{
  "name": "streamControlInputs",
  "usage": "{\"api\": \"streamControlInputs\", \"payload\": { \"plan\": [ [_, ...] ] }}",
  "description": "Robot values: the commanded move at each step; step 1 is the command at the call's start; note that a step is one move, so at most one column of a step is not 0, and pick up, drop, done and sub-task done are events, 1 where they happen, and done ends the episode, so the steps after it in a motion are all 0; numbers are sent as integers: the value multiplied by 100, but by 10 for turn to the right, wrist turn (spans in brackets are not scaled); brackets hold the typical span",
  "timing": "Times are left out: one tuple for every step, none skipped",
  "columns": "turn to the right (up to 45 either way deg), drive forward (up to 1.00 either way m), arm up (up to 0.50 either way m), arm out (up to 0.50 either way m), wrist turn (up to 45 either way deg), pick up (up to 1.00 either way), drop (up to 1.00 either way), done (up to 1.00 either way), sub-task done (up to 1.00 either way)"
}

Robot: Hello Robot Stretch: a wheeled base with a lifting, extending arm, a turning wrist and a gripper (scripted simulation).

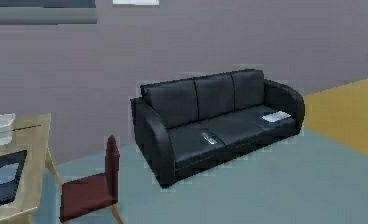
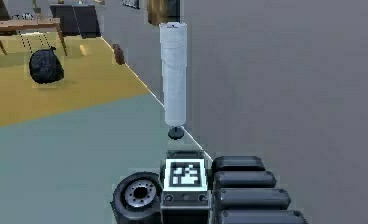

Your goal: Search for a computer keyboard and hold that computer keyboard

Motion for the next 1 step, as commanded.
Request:
{"api": "streamControlInputs", "payload": {
  "plan": [
    [0, 55, 0, 0, 0, 0, 0, 0, 0]
  ]
}}
